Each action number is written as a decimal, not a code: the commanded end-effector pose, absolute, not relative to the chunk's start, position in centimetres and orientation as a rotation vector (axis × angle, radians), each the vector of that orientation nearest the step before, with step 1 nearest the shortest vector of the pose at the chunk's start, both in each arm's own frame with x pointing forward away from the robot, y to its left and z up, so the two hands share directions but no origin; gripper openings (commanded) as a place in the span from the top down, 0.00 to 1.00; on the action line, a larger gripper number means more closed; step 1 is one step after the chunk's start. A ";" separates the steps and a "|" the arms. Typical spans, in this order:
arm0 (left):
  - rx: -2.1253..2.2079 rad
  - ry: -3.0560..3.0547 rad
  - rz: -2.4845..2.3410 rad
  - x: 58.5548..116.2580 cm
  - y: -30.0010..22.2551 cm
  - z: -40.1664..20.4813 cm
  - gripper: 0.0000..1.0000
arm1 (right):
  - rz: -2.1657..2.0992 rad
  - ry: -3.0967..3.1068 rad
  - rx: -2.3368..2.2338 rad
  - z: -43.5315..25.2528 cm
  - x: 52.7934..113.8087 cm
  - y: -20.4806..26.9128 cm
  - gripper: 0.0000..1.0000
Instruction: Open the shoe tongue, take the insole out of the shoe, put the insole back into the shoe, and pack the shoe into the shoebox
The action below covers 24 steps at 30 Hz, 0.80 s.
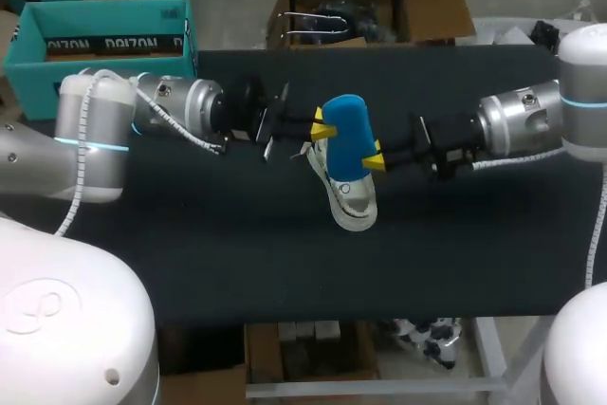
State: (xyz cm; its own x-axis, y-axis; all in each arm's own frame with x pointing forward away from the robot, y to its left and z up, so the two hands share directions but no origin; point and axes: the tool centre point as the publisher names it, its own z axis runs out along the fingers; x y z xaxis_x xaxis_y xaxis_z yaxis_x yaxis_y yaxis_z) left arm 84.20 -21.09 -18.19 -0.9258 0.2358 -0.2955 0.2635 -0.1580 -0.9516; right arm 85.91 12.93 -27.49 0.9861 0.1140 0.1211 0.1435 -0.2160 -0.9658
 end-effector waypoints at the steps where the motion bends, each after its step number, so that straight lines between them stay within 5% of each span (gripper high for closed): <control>1: 0.598 2.017 -2.315 84.5 -21.2 -18.6 1.00 | -0.027 -0.202 -1.769 -28.0 86.2 12.8 1.00; 2: 0.596 2.020 -2.317 84.5 -21.2 -18.6 1.00 | -0.030 -0.202 -1.769 -28.0 86.2 12.7 1.00; 3: 0.598 2.027 -2.317 84.5 -21.2 -18.6 0.85 | -0.036 -0.204 -1.766 -28.1 86.1 12.7 1.00; 4: 0.601 2.038 -2.317 84.6 -21.2 -18.6 0.52 | -0.044 -0.208 -1.766 -28.1 86.1 12.6 1.00; 6: 0.609 2.056 -2.305 84.6 -21.2 -18.6 0.00 | -0.069 -0.222 -1.766 -28.2 85.9 12.5 1.00; 24: 0.713 2.599 -1.937 85.7 -18.5 -20.3 0.00 | -0.246 -0.245 -1.763 -27.9 84.7 11.8 1.00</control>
